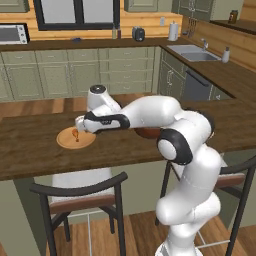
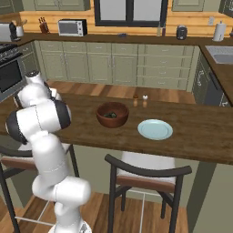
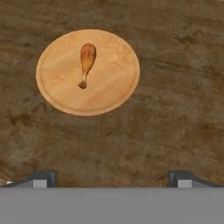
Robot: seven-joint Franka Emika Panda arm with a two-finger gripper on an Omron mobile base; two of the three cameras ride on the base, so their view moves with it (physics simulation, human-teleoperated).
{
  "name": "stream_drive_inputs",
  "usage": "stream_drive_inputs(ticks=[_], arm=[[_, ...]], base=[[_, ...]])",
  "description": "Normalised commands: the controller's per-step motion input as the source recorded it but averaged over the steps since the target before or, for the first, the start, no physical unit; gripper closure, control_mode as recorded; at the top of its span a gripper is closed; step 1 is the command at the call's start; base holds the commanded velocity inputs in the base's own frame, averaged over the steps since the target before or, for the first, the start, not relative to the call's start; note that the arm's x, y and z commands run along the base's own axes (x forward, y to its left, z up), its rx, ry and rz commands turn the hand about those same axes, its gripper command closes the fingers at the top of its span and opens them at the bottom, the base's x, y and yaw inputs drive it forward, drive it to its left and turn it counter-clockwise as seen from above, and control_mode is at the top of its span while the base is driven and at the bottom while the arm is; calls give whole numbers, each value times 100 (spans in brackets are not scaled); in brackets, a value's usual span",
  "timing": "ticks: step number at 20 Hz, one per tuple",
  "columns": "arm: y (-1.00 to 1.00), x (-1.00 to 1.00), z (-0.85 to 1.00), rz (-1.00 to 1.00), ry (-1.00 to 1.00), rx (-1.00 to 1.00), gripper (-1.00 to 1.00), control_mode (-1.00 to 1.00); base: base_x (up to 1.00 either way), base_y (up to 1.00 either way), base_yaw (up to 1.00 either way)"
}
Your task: Pick the chicken drumstick and cucumber from their plates and place them in the bowl. Then put the bowl in the fridge.
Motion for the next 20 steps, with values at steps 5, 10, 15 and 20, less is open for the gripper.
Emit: stream_drive_inputs(ticks=[5, 10, 15, 20], arm=[[37, 63, -55, -10, -10, 1, -100, -100], [4, 25, -45, -14, -13, 8, -100, -100], [15, 11, 0, -7, -2, 14, -100, -100], [0, 28, -11, -2, 2, 8, -100, -100]], base=[[0, 0, 0], [0, 0, 0], [0, 0, 0], [0, 0, 0]])
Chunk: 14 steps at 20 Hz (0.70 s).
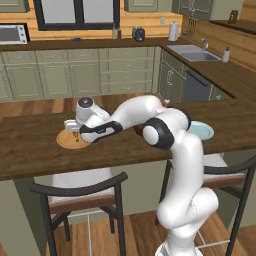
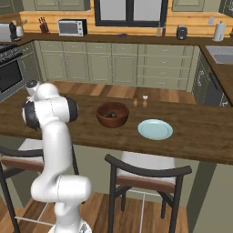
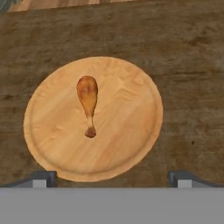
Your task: Pick the chicken drumstick and cucumber from their plates and place them in the bowl. Then put the bowl in the fridge.
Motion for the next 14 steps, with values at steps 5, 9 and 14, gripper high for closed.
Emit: stream_drive_inputs(ticks=[5, 9, 14], arm=[[3, 55, -7, 0, 7, 0, -100, -100], [40, 55, 0, 0, 12, 0, -100, -100], [30, 42, -14, 0, 11, 0, -100, -100]], base=[[0, 0, 0], [0, 0, 0], [0, 0, 0]])
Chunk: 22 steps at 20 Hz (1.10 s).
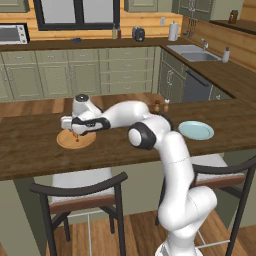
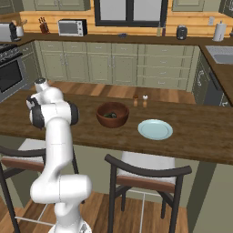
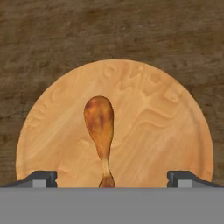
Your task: Pick the chicken drumstick and cucumber from their plates and place them in the bowl. Then put the bowl in the fridge.
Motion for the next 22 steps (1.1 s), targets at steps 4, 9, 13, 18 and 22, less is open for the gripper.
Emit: stream_drive_inputs(ticks=[4, 9, 13, 18, 22], arm=[[18, 30, -45, 0, 6, 0, -100, -100], [12, 13, -58, 0, 1, -1, -100, -100], [0, 24, -18, 0, 0, 0, -100, -100], [0, 12, -16, 0, 0, 0, 100, -100], [-6, -32, -35, 0, 0, 0, 100, -100]], base=[[0, 0, 0], [0, 0, 0], [0, 0, 0], [0, 0, 0], [0, 0, 0]])
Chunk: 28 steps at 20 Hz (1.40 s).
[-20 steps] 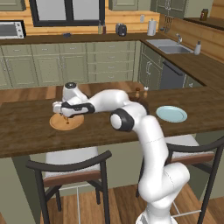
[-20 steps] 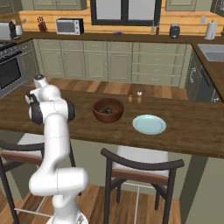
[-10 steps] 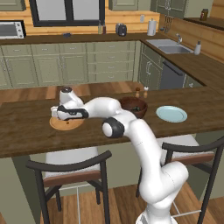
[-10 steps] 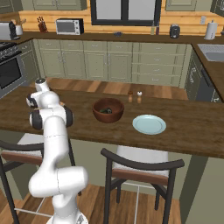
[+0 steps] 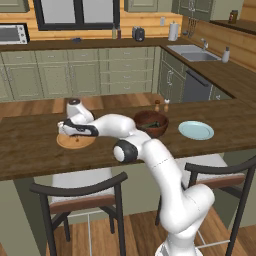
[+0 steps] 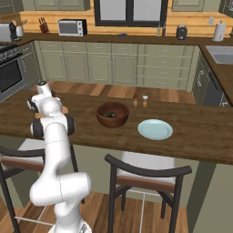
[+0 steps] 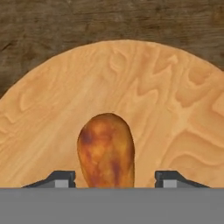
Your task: Pick the chicken drumstick and cucumber from their plates and place them in the bowl. Then put the bowl in the fridge.
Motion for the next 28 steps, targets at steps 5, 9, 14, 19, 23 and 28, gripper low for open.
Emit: stream_drive_inputs(ticks=[5, 9, 14, 19, 23, 28], arm=[[-16, -54, -11, 0, -1, 0, 100, -100], [-21, -52, 48, 2, -6, 0, 100, -100], [-64, -100, 75, 6, -9, 4, 100, -100], [-90, -100, 74, 9, -8, 2, 100, -100], [-100, -100, 36, 12, -3, 5, 100, -100], [-100, -100, 23, 10, 0, 5, 100, -100]], base=[[0, 0, 0], [0, 0, 0], [0, 0, 0], [0, 0, 0], [0, 0, 0], [0, 0, 0]])
